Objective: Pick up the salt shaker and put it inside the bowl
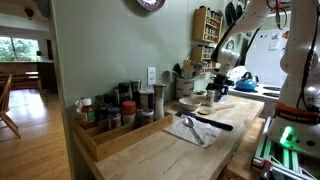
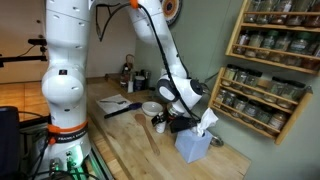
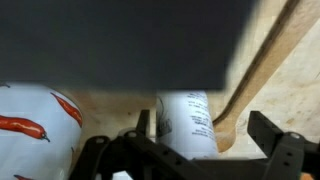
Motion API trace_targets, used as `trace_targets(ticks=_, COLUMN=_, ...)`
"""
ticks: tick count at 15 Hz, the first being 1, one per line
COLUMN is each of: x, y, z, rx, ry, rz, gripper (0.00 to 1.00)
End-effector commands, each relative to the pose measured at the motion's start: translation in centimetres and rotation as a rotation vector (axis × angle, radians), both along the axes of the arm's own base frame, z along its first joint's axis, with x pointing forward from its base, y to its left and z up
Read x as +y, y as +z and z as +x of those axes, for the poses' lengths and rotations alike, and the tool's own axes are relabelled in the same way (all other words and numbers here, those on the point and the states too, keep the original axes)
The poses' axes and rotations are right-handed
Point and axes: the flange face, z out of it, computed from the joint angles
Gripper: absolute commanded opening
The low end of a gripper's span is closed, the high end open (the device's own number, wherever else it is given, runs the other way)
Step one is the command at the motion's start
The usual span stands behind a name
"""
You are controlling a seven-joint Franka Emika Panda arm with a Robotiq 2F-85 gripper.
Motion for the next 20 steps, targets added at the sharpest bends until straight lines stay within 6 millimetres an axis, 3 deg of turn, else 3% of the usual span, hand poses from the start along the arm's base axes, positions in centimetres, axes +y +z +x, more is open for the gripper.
trace_targets(ticks=1, x=-0.4, y=-0.5, z=0.5, rx=-0.034, ry=0.028, rz=0.045, gripper=1.00)
trace_targets(ticks=6, x=-0.4, y=-0.6, z=1.5, rx=-0.046, ry=0.054, rz=0.052, gripper=0.99)
trace_targets(ticks=7, x=-0.4, y=-0.7, z=1.7, rx=-0.042, ry=0.061, rz=0.053, gripper=0.75)
trace_targets(ticks=9, x=-0.6, y=-0.9, z=2.0, rx=-0.024, ry=0.073, rz=0.035, gripper=0.70)
trace_targets(ticks=14, x=-0.1, y=-0.1, z=2.0, rx=0.014, ry=0.108, rz=-0.022, gripper=0.30)
trace_targets(ticks=20, x=4.1, y=1.9, z=-0.2, rx=0.155, ry=0.051, rz=-0.086, gripper=0.30)
